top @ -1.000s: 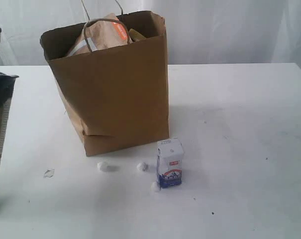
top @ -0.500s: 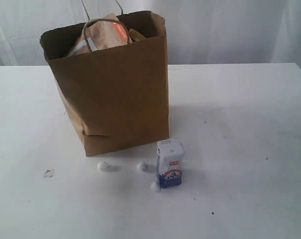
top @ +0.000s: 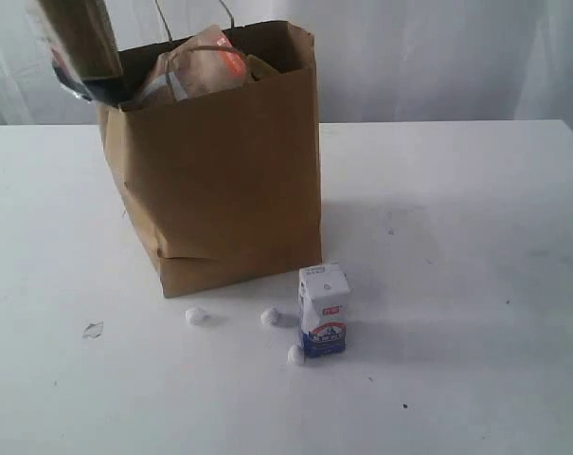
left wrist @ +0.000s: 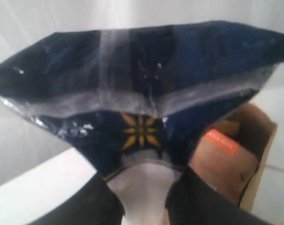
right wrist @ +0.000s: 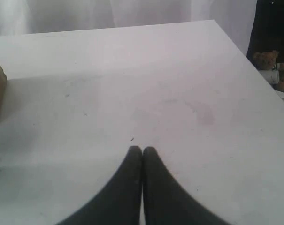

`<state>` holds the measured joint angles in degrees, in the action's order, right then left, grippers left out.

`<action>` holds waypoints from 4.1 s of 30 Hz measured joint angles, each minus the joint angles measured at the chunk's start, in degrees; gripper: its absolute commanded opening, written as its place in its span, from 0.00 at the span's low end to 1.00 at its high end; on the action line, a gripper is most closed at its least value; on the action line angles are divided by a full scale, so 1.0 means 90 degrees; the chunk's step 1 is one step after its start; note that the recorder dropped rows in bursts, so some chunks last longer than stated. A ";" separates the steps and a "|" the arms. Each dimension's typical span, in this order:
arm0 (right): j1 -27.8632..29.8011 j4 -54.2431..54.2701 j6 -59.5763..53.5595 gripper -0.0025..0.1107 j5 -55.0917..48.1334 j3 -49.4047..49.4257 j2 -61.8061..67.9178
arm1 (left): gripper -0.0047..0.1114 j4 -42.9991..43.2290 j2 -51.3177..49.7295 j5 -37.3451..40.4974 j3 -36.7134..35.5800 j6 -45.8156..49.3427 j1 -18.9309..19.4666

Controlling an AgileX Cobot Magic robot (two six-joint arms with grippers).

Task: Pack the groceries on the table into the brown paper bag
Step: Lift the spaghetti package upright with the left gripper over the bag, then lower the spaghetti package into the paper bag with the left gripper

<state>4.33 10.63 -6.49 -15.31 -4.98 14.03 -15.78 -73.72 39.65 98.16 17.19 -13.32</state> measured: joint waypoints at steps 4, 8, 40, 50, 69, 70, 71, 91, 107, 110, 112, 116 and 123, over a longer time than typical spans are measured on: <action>0.0000 0.0000 0.0000 0.02 0.0000 0.0000 0.0000 | 0.04 -0.0725 0.0000 -0.0620 0.0000 0.0490 0.0000; 0.0000 0.0000 0.0000 0.02 0.0000 0.0000 0.0000 | 0.04 -0.1467 -0.0037 -0.1109 0.0000 0.0884 0.0000; 0.0000 0.0000 0.0000 0.02 0.0000 0.0000 0.0000 | 0.04 -0.8712 -0.2239 0.0945 0.0278 0.7963 0.0000; 0.0000 0.0000 0.0000 0.02 0.0000 0.0000 0.0000 | 0.04 -0.8741 -0.2504 0.1395 0.0310 0.8738 0.0000; 0.0000 0.0000 0.0000 0.02 0.0000 0.0000 0.0000 | 0.04 -0.8740 -0.2937 0.1372 0.0859 0.8779 0.0323; 0.0000 0.0000 0.0000 0.02 0.0000 0.0000 0.0000 | 0.04 -0.8740 -0.3002 0.1372 0.0939 0.8714 0.0323; 0.0000 0.0000 0.0000 0.02 0.0000 0.0000 0.0000 | 0.04 -0.8740 -0.3054 0.1402 0.0995 0.8659 0.0323; 0.0000 0.0000 0.0000 0.02 0.0000 0.0000 0.0000 | 0.04 -0.9136 -0.3986 0.2767 0.1146 0.8222 0.0311; 0.0000 0.0000 0.0000 0.02 0.0000 0.0000 0.0000 | 0.04 -0.9197 -0.4259 0.2767 0.1213 0.7996 0.0311; 0.0000 0.0000 0.0000 0.02 0.0000 0.0000 0.0000 | 0.04 -0.9197 -0.4259 0.2767 0.1263 0.7935 0.0311; 0.0000 0.0000 0.0000 0.02 0.0000 0.0000 0.0000 | 0.04 -0.9197 -0.4315 0.2767 0.1441 0.7824 0.0311; 0.0000 0.0000 0.0000 0.02 0.0000 0.0000 0.0000 | 0.04 -0.8932 -0.4421 0.2767 0.1967 0.7592 0.0311; 0.0000 0.0000 0.0000 0.02 0.0000 0.0000 0.0000 | 0.04 -0.8789 -0.4478 0.2767 0.2406 0.7287 0.0311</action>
<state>4.33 10.63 -6.49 -15.31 -4.98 14.03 -94.88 -114.03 64.55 119.81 82.77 -10.53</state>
